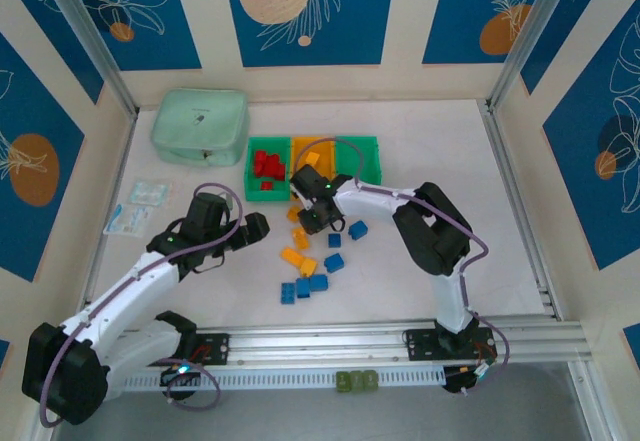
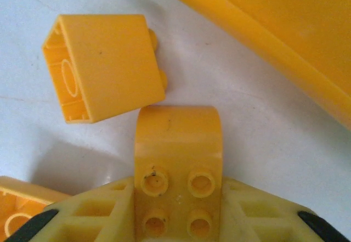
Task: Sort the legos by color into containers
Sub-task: Pick up the lego from the center of the table, then place the lego in the container.
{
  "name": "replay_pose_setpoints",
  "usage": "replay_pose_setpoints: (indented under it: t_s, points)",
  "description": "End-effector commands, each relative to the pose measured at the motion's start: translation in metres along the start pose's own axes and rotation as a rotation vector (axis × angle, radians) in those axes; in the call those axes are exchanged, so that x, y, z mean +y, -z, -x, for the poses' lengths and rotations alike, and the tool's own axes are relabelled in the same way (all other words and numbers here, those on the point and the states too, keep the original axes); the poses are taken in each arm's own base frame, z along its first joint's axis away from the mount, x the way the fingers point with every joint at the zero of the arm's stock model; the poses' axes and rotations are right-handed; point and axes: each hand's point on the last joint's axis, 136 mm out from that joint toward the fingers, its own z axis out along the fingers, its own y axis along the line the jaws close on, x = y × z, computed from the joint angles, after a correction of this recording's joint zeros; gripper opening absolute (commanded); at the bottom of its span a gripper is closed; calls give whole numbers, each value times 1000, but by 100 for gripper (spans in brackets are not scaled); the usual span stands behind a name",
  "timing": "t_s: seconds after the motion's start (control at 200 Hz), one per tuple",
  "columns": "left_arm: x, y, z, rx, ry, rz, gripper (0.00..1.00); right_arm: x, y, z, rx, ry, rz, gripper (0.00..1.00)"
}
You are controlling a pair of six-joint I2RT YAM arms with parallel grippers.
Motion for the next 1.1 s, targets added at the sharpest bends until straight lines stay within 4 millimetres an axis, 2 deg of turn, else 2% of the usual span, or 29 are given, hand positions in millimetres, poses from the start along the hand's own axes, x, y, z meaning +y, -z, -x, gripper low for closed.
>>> replay_pose_setpoints:
  t_s: [0.0, 0.205, 0.335, 0.44, 0.585, 0.675, 0.835, 0.975, 1.09]
  points:
    - [-7, 10, 9, -30, -34, -3, 99, 4, 19, -3, -17, 3, 11, 33]
    - [-15, 18, 18, -53, -57, -16, 99, 5, 57, 12, -103, -20, 21, 32]
    - [-25, 20, 27, -61, -81, -28, 99, -2, 83, 31, -175, -51, 17, 32]
    - [-32, 18, 34, -66, -99, -35, 99, -11, 92, 52, -213, -86, 9, 31]
    - [-44, 14, 45, -62, -118, -50, 99, -34, 88, 85, -254, -143, -45, 30]
    - [-51, 11, 51, -64, -125, -64, 99, -51, 78, 102, -261, -166, -103, 30]
    - [-48, 9, 59, -78, -145, -22, 99, -75, 60, 123, -261, -212, -161, 30]
    - [-44, 9, 60, -82, -148, -3, 99, -88, 54, 138, -268, -223, -182, 42]
    - [-45, 11, 61, -82, -153, 1, 99, -93, 62, 144, -278, -235, -182, 49]
